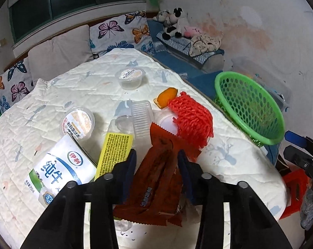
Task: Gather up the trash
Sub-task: 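Grasp the orange snack bag on the bed with the left tool, then grasp the crumpled white tissue with the right tool while the left tool holds the orange bag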
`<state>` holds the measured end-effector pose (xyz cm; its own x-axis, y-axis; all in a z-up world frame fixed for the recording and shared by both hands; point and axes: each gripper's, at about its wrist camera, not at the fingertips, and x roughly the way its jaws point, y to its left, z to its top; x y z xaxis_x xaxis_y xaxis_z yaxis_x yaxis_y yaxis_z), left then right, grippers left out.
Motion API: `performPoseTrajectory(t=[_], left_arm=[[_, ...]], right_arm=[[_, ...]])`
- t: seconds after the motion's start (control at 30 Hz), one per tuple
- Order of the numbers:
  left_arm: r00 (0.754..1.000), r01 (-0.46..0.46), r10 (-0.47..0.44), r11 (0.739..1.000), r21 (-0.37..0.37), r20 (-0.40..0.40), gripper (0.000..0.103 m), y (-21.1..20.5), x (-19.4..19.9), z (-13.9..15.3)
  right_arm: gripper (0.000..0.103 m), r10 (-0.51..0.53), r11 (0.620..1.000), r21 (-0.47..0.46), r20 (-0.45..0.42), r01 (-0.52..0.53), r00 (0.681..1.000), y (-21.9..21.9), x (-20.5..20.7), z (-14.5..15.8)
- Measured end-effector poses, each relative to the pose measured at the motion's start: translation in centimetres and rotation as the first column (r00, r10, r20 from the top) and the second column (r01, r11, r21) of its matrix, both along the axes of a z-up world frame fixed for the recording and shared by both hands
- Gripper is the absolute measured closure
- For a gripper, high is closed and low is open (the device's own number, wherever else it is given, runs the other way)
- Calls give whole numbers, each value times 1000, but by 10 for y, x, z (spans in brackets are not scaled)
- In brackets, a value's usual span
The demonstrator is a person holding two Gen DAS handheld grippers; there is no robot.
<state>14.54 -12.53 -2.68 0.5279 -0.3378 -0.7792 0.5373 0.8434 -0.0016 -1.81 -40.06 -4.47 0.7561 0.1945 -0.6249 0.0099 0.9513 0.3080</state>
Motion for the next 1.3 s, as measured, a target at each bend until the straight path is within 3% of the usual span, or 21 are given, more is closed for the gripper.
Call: performPoseTrajectory(t=[0.27, 0.43, 0.83, 1.3], left_arm=[[1000, -5, 6, 1000, -19, 14, 89, 3, -4, 3], [999, -19, 20, 999, -47, 30, 97, 7, -11, 8], [994, -50, 62, 990, -128, 93, 98, 31, -31, 43], [983, -94, 124, 974, -205, 138, 98, 66, -36, 79]], right_arm=[[16, 33, 999, -3, -12, -33, 999, 14, 2, -5], [16, 56, 998, 2, -15, -56, 998, 22, 0, -7], [16, 156, 988, 5, -34, -156, 987, 55, 8, -14], [16, 280, 959, 70, -95, -275, 955, 107, 50, -35]])
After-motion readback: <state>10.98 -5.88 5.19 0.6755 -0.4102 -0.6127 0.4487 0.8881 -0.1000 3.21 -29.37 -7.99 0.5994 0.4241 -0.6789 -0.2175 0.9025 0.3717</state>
